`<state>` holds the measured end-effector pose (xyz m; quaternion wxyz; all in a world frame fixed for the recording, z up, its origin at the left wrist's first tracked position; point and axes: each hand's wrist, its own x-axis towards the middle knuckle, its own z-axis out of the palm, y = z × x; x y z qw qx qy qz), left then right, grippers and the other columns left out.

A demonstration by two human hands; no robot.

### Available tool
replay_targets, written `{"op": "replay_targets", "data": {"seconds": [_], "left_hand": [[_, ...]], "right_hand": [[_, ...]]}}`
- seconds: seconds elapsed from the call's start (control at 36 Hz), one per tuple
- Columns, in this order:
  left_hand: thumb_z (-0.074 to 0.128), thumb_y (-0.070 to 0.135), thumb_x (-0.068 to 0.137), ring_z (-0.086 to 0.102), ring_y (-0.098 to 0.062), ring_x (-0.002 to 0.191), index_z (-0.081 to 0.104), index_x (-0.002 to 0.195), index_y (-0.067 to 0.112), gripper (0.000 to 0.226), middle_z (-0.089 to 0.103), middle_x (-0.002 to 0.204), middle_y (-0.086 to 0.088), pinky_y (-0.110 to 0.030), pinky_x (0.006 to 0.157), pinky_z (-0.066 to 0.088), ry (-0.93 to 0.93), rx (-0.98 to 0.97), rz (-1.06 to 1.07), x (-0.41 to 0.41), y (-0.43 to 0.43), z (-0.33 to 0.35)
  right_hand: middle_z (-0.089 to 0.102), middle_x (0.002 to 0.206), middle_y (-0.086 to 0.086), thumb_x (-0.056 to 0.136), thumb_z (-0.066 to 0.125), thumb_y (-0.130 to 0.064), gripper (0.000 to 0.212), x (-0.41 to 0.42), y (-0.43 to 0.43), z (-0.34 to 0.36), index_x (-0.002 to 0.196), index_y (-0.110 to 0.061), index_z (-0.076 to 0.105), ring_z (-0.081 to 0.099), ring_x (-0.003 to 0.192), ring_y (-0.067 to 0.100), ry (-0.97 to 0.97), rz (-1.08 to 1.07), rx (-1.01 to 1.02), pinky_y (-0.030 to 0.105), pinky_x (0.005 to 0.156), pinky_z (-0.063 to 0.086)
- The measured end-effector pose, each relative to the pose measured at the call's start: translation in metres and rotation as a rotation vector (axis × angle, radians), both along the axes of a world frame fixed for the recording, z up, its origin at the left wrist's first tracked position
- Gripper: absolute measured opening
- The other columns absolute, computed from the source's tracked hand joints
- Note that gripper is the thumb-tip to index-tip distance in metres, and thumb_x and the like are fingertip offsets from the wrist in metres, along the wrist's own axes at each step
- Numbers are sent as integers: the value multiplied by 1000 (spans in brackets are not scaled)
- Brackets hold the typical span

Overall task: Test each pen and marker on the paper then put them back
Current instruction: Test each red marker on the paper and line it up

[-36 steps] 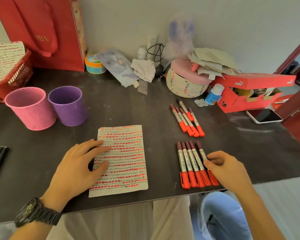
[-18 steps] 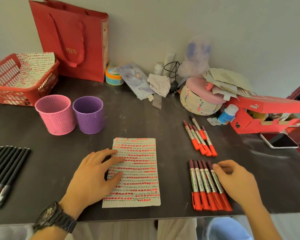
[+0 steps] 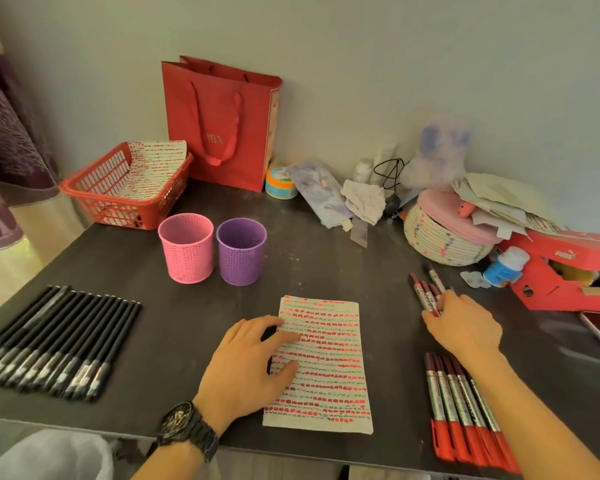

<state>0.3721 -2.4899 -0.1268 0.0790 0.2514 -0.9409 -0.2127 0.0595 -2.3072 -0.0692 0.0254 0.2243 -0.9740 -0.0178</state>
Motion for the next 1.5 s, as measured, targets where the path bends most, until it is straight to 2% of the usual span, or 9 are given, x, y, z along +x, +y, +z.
{"op": "replay_targets", "data": {"seconds": [0.25, 0.36, 0.58, 0.81, 0.94, 1.06, 1.14, 1.31, 1.5], "left_hand": [[28, 77, 85, 27, -2, 145, 43, 142, 53, 63, 31, 156, 24, -35, 123, 12, 26, 26, -3, 1, 0, 3], [42, 67, 92, 32, 2, 139, 51, 136, 51, 48, 39, 147, 27, -33, 117, 33, 159, 107, 43, 5, 0, 8], [32, 77, 93, 46, 4, 123, 64, 114, 56, 43, 58, 118, 43, -16, 95, 41, 415, 273, 120, 23, 64, 41], [44, 69, 83, 65, -4, 90, 65, 102, 48, 35, 71, 92, 18, -25, 78, 52, 379, 723, 87, 18, 131, 45], [48, 58, 91, 54, -4, 61, 68, 97, 42, 26, 61, 68, 12, -16, 60, 44, 428, 919, 143, 27, 140, 32], [46, 71, 85, 45, -10, 59, 67, 98, 40, 39, 49, 64, 14, -24, 58, 40, 300, 1024, 33, 34, 150, 22], [45, 70, 88, 43, -7, 57, 67, 92, 39, 37, 50, 64, 15, -20, 56, 38, 180, 1129, -81, 37, 159, 21], [28, 73, 94, 45, -5, 53, 58, 55, 27, 67, 50, 52, 11, -21, 63, 37, 146, 935, 80, 37, 161, 9], [14, 71, 97, 60, -12, 56, 62, 62, 28, 73, 61, 52, 8, -36, 63, 49, 151, 577, 229, 34, 174, 1]], "right_hand": [[63, 94, 6, 94, 58, -40, 29, 1, 4, 8, 104, -14, 66, 55, 77, 25, -83, -42, -75, 33, 65, 45], [74, 88, -1, 93, 63, -43, 18, 28, 20, 22, 93, -26, 68, 64, 85, 21, -275, -24, -453, 37, 78, 50], [66, 60, 2, 65, 74, -42, 27, 175, 64, 36, 87, -28, 78, 49, 45, 9, -908, 76, -1144, 15, 42, 39], [76, 78, 13, 69, 84, -3, 18, 248, 76, -6, 76, -20, 81, 68, 71, 21, -1115, 94, -1079, 24, 71, 55], [67, 60, 3, 82, 73, -14, 15, 247, 91, -14, 76, -27, 79, 55, 51, 5, -1002, -49, -1210, 15, 52, 43], [74, 80, -1, 86, 64, -53, 22, 251, 96, -20, 94, -37, 76, 61, 66, 10, -1021, -44, -1247, 25, 58, 47], [77, 91, -8, 91, 60, -53, 18, 259, 94, -24, 95, -43, 75, 70, 79, 2, -1005, 20, -1206, 16, 65, 52], [77, 96, -4, 80, 64, -63, 35, 262, 87, -33, 94, -34, 76, 73, 95, 12, -893, -116, -1415, 22, 79, 58], [51, 70, 2, 83, 68, -36, 27, 275, 72, -27, 69, -16, 58, 54, 63, 15, -1411, -402, -1913, 30, 57, 48]]}}
